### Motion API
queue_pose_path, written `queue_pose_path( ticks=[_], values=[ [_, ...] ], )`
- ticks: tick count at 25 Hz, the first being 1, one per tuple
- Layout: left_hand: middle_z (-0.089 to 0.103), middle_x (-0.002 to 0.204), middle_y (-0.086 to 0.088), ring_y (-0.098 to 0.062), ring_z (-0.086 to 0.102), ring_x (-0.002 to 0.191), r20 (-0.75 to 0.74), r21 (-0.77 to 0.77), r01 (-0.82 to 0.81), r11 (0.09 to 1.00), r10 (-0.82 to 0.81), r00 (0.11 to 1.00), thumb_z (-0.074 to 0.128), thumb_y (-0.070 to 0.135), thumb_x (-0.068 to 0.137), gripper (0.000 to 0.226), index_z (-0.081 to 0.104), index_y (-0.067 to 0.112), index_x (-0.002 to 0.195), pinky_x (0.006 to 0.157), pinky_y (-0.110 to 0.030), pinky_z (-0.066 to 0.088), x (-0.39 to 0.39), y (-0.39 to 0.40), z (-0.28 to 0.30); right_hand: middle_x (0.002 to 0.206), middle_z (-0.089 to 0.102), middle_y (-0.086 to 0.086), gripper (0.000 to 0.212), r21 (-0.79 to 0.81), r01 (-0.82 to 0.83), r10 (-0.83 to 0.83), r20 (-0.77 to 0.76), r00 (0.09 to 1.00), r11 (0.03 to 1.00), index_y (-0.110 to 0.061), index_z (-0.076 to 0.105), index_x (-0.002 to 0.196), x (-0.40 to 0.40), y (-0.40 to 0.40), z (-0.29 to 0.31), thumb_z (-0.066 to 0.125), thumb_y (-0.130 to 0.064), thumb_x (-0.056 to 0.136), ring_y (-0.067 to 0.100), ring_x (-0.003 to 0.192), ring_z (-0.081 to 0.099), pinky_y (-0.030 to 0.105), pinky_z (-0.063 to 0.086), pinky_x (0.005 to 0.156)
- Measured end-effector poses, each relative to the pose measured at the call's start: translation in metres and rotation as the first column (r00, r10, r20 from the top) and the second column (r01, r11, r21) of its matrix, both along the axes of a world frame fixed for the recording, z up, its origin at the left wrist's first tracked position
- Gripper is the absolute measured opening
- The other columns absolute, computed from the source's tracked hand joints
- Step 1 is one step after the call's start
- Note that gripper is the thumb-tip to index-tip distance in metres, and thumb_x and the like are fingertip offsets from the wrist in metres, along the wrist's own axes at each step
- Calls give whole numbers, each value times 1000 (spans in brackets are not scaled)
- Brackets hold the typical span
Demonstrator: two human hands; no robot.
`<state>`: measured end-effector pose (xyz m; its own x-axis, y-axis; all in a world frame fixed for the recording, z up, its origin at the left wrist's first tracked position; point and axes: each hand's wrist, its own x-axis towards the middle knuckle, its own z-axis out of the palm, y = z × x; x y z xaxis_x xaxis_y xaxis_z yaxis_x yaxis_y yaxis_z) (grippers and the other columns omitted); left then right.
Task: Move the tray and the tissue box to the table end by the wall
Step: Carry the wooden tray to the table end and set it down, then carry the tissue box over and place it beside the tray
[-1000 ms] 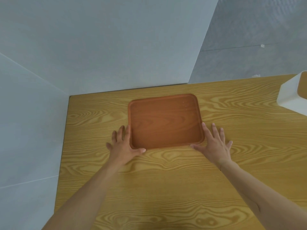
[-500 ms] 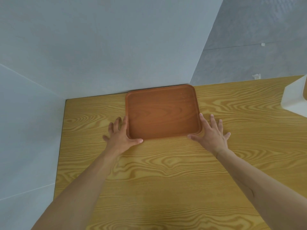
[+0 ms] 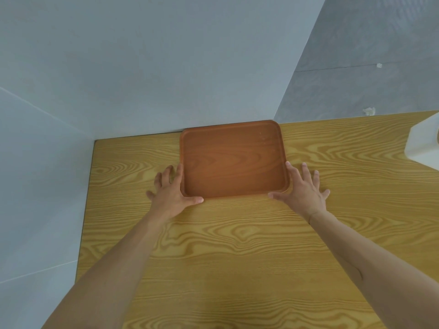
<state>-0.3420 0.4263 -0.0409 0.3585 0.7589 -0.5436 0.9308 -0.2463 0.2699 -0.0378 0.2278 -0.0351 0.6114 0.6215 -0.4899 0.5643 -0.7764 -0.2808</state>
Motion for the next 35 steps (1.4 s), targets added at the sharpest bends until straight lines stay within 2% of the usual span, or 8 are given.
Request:
queue_pose_path(
  ticks=[5,10,14,16,23,26,30,35],
  values=[
    [2,165,-1,-33,0,150,-27,8,-11,1000,11,1000,71,80,58,126,-5,45,152,110,-73,10,5,-3,11,168,2,4,103,-55,-55,54,-27,998,997,-44,7,154,3,4,15,70,-67,76,35,152,2,72,19,112],
    [28,159,-8,-34,24,145,-21,-66,21,998,-23,1000,68,70,73,95,26,38,152,112,-63,23,-10,0,33,158,36,2,77,-74,-166,168,24,985,983,-31,34,150,8,-3,44,61,-62,85,29,143,34,58,38,108],
    [60,132,-2,-22,54,123,158,-178,96,979,-68,985,67,54,86,44,65,22,116,99,-37,43,-26,7,54,130,65,0,43,-92,-230,231,-1,973,969,-30,63,123,-6,-14,70,56,-58,91,25,118,59,40,48,87],
    [64,122,2,-18,58,116,188,-166,188,968,-156,970,65,52,88,37,66,22,110,97,-36,46,-25,11,69,120,70,-1,37,-94,-275,275,-6,961,957,-30,69,114,-13,-21,86,54,-57,93,23,108,63,36,47,80],
    [64,117,8,-10,59,104,182,-1,499,867,-490,852,61,55,89,38,63,27,114,92,-35,49,7,-12,116,130,64,-6,41,-26,-420,417,176,892,907,-33,59,129,-36,-67,131,47,-55,97,19,117,58,37,47,90],
    [60,119,9,-10,57,104,139,36,616,787,-614,777,58,58,90,44,61,28,121,86,-30,48,30,-37,129,129,64,-8,41,-12,-408,400,223,889,913,-34,58,130,-38,-99,141,45,-56,98,18,115,59,39,48,91],
    [59,123,5,-14,57,108,119,70,723,687,-725,678,55,56,91,48,59,26,127,95,-39,48,68,-89,145,132,62,-10,41,-1,-347,334,277,901,938,-35,57,131,-34,-161,150,43,-55,99,17,121,55,39,43,97],
    [58,131,4,-17,56,116,104,139,830,540,-841,530,52,53,94,47,58,25,131,98,-38,45,113,-184,161,136,60,-10,44,-10,-262,252,311,916,965,-34,55,134,-23,-266,167,41,-57,99,17,125,53,41,43,100]
  ],
)
